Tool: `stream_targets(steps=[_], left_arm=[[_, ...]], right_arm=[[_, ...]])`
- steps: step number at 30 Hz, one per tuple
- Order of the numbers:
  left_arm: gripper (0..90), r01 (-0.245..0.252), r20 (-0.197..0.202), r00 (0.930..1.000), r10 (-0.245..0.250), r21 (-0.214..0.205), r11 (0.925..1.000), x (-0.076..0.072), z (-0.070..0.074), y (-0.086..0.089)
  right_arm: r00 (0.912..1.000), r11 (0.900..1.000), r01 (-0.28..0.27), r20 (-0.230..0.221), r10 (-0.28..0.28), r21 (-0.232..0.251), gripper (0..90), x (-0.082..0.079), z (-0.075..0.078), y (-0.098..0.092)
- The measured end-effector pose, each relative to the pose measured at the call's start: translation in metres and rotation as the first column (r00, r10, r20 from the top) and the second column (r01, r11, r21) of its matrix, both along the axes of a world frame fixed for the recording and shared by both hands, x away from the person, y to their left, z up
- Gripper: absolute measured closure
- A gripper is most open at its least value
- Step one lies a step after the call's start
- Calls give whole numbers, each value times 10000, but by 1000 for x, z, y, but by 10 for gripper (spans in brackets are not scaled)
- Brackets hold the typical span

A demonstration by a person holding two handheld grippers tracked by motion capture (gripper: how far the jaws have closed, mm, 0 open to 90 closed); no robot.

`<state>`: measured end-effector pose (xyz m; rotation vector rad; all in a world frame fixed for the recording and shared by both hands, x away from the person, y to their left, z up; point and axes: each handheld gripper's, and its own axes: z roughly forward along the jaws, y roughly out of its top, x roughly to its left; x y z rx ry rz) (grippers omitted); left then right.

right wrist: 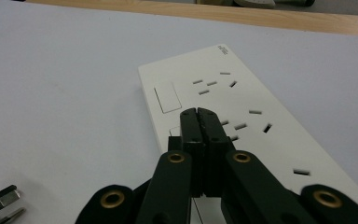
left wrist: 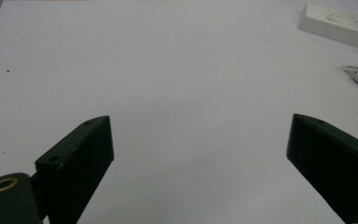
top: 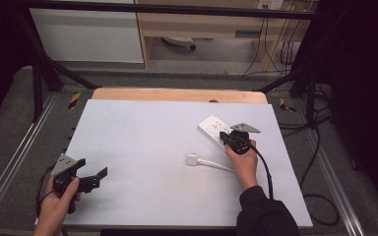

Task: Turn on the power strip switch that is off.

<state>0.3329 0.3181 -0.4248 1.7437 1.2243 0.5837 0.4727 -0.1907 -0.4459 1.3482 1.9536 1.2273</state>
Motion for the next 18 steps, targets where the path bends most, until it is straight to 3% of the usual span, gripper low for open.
stream_targets(steps=[18], left_arm=[[73,73,5,10000,-73,50,10000,0,0,0]], right_arm=[[9999,9990,-100,-5,100,-427,900,0,-1,4]])
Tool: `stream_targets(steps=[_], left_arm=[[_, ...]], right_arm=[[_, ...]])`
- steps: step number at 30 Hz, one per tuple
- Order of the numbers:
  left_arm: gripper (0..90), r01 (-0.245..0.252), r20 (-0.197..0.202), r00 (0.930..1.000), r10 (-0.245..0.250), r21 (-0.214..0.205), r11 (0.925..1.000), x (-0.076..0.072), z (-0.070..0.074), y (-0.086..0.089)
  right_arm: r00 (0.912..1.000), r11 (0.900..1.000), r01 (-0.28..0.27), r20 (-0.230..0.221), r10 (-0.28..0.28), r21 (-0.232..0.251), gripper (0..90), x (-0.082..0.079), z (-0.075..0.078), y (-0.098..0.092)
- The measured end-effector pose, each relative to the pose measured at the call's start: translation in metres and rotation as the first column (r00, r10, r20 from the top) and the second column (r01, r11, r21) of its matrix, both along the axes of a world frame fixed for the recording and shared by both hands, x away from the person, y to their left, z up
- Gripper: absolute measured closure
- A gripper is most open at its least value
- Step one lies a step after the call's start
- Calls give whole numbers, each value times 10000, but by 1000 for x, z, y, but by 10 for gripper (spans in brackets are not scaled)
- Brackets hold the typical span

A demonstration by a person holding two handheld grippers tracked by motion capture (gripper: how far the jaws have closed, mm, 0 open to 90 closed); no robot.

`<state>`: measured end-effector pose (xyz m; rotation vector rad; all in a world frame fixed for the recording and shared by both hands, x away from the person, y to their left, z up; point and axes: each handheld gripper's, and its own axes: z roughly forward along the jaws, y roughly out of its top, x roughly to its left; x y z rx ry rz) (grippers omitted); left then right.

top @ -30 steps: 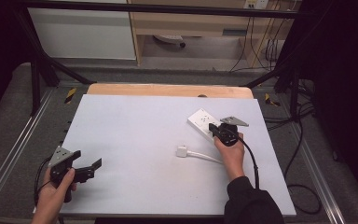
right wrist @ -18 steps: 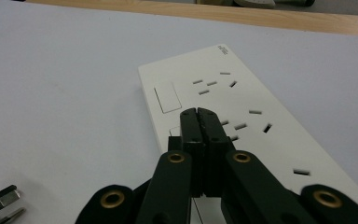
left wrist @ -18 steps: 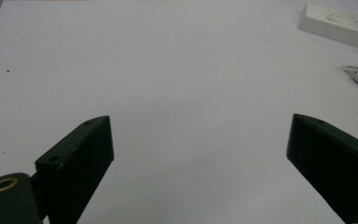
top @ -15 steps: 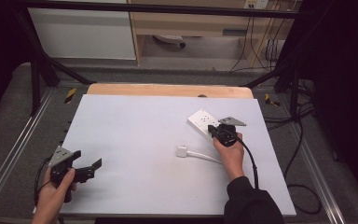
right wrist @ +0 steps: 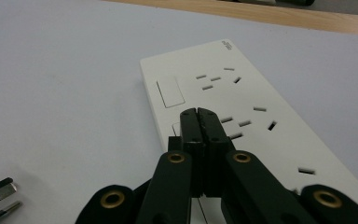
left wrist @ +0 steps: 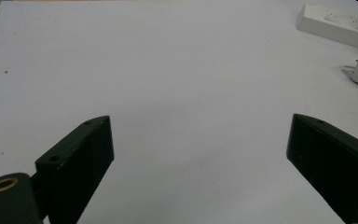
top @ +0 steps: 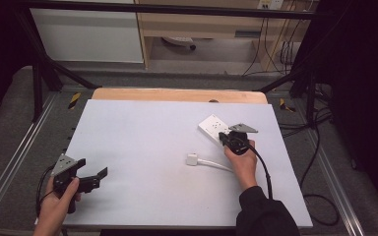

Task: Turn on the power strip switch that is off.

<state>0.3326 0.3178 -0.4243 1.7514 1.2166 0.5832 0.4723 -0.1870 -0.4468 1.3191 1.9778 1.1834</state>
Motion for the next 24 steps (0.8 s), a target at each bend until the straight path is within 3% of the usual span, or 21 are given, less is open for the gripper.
stream_targets(steps=[24], left_arm=[[73,-5,-17,10000,5,-7,10000,-1,0,0]], right_arm=[[10000,9999,-13,-33,12,-136,900,0,0,0]])
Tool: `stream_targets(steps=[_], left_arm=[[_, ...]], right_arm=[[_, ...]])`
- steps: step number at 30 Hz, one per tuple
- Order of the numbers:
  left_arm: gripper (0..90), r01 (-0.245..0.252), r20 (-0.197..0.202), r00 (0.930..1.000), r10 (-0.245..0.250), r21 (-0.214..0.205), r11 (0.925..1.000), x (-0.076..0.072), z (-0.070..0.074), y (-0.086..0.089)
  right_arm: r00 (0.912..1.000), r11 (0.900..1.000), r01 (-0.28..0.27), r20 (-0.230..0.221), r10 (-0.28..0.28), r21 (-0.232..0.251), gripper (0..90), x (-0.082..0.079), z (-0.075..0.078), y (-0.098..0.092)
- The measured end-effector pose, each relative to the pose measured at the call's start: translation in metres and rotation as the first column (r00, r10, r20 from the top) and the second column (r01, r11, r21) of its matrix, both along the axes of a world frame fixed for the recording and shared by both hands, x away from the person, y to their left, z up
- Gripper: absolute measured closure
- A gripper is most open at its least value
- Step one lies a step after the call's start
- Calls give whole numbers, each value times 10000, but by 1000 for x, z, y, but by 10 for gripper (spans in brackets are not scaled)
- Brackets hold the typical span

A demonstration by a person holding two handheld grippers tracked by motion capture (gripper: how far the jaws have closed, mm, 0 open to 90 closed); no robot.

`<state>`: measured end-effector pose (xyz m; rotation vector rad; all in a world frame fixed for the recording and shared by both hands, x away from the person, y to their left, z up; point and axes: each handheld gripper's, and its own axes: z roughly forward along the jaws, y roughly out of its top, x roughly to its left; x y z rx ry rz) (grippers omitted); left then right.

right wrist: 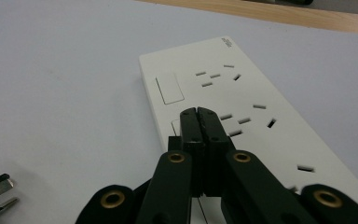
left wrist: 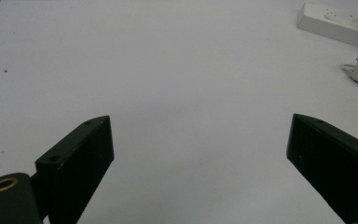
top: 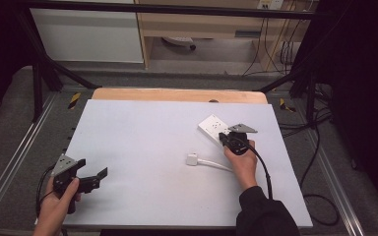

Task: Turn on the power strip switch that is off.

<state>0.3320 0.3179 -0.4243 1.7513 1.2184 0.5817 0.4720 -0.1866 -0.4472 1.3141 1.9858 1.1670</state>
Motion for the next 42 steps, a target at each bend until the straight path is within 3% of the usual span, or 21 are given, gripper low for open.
stream_targets(steps=[42], left_arm=[[73,-8,-78,10000,8,75,10000,0,-1,-1]], right_arm=[[9999,10000,0,-148,-1,-76,900,0,-1,0]])
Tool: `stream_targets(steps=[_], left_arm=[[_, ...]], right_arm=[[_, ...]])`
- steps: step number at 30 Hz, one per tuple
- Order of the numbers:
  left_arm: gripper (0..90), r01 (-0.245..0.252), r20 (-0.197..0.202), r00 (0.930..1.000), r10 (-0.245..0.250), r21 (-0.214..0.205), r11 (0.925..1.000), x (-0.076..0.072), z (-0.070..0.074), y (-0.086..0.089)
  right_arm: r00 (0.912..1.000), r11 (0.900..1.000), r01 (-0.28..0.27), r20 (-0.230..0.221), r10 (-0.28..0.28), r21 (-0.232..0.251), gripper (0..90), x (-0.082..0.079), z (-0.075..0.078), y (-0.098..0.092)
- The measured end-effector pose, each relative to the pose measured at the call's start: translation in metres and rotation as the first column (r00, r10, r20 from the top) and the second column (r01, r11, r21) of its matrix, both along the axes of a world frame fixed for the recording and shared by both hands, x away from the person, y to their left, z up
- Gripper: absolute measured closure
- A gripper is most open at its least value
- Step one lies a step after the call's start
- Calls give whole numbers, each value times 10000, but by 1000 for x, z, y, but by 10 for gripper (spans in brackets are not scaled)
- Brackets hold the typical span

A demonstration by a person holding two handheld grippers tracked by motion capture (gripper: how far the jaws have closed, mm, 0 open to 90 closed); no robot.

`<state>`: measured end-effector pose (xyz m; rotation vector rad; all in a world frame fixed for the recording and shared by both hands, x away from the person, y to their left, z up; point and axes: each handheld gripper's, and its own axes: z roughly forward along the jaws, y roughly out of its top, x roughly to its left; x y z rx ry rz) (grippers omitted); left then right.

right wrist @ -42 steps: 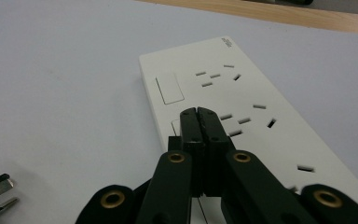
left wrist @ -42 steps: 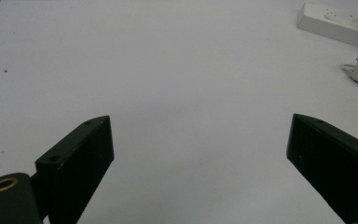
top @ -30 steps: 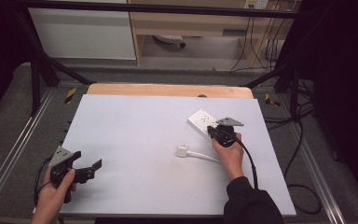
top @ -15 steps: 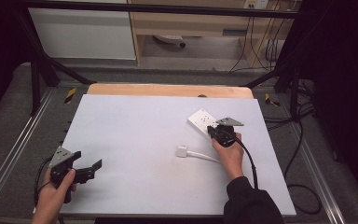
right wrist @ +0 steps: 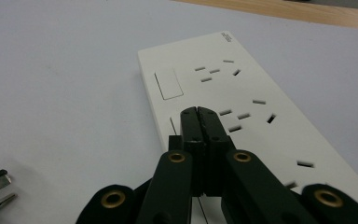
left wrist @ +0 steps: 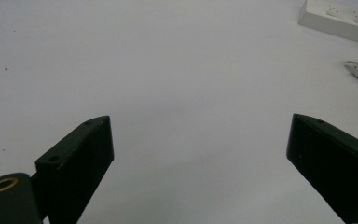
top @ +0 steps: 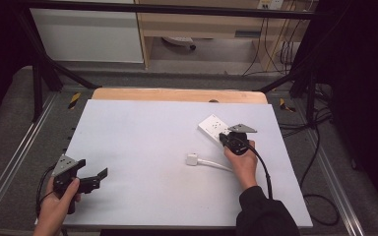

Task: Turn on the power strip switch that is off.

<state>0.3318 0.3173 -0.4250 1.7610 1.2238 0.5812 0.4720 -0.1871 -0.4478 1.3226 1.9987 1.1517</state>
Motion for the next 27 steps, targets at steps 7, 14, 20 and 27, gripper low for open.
stream_targets(steps=[7,14,20,27], left_arm=[[73,7,5,10000,-7,18,10000,0,0,0],[73,28,-5,10000,-28,35,10000,0,0,0],[73,27,-4,10000,-27,44,10000,0,0,0],[73,33,-1,10000,-33,43,10000,1,0,0]], right_arm=[[10000,10000,-17,-21,17,7,900,0,0,0],[10000,10000,3,-56,-3,17,900,0,1,0],[10000,10000,4,-50,-4,1,900,1,1,1],[10000,10000,38,57,-38,40,900,0,2,1]])
